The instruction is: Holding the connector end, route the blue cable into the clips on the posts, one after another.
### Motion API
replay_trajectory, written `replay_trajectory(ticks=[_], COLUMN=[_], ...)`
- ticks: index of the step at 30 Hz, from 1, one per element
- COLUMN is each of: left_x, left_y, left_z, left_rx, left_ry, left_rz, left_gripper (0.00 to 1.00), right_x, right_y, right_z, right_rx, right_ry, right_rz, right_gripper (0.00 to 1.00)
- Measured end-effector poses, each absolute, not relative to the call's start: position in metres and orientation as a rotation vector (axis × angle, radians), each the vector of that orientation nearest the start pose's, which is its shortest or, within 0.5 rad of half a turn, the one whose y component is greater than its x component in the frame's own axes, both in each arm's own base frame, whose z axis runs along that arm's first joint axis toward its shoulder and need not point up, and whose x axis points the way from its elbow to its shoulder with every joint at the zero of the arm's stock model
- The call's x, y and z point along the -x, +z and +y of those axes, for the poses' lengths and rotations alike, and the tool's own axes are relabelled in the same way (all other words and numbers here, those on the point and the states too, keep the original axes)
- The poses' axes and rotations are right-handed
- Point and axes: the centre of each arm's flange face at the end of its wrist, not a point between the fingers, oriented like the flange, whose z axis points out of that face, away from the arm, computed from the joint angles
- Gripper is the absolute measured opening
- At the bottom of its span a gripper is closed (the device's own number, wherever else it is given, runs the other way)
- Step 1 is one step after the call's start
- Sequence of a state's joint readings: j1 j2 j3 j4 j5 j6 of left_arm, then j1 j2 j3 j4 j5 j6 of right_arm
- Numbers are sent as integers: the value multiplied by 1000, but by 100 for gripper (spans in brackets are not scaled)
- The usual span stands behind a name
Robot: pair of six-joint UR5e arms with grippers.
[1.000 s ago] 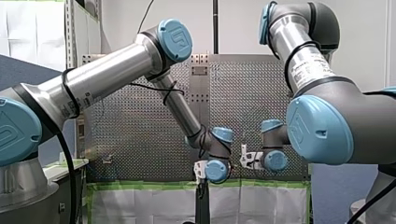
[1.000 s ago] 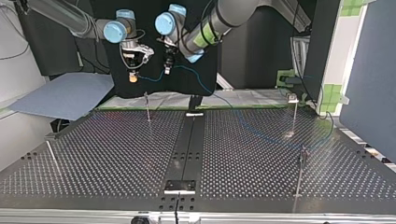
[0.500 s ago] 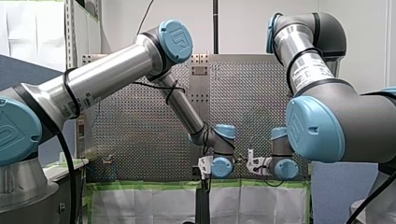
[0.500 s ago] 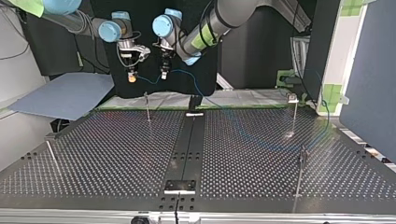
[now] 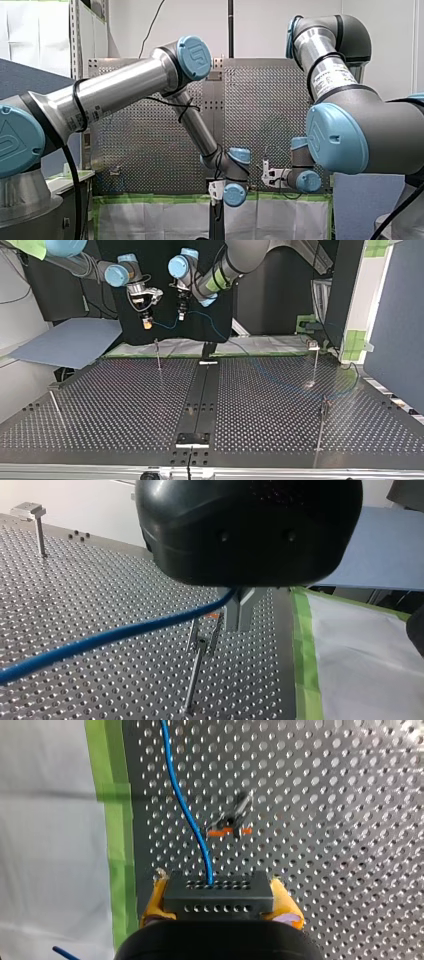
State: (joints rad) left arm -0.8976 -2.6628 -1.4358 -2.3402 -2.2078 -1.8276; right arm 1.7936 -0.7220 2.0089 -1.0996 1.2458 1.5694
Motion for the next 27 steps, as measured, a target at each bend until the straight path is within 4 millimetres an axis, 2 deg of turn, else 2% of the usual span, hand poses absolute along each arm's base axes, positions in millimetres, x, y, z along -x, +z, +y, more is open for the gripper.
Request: replay_trajectory(ticks=[7, 11, 15, 27], left_x=[-372, -378, -381, -393], left_y=[-61, -69, -76, -68], left_z=[-583, -588, -594, -606], left_rx=[-59, -68, -79, -67], left_ry=[-321, -308, -297, -336], left_rz=[1682, 1696, 1709, 1676], left_gripper=[0, 0, 0, 0], right_x=[-270, -264, -251, -208], right_y=[-48, -48, -50, -49], right_z=[-458, -460, -464, -486], right_rx=[-1780, -1786, -1788, -1762], right_ry=[1563, 1562, 1531, 1497], right_rz=[-1028, -1039, -1071, -1103], right_gripper=[0, 0, 0, 0])
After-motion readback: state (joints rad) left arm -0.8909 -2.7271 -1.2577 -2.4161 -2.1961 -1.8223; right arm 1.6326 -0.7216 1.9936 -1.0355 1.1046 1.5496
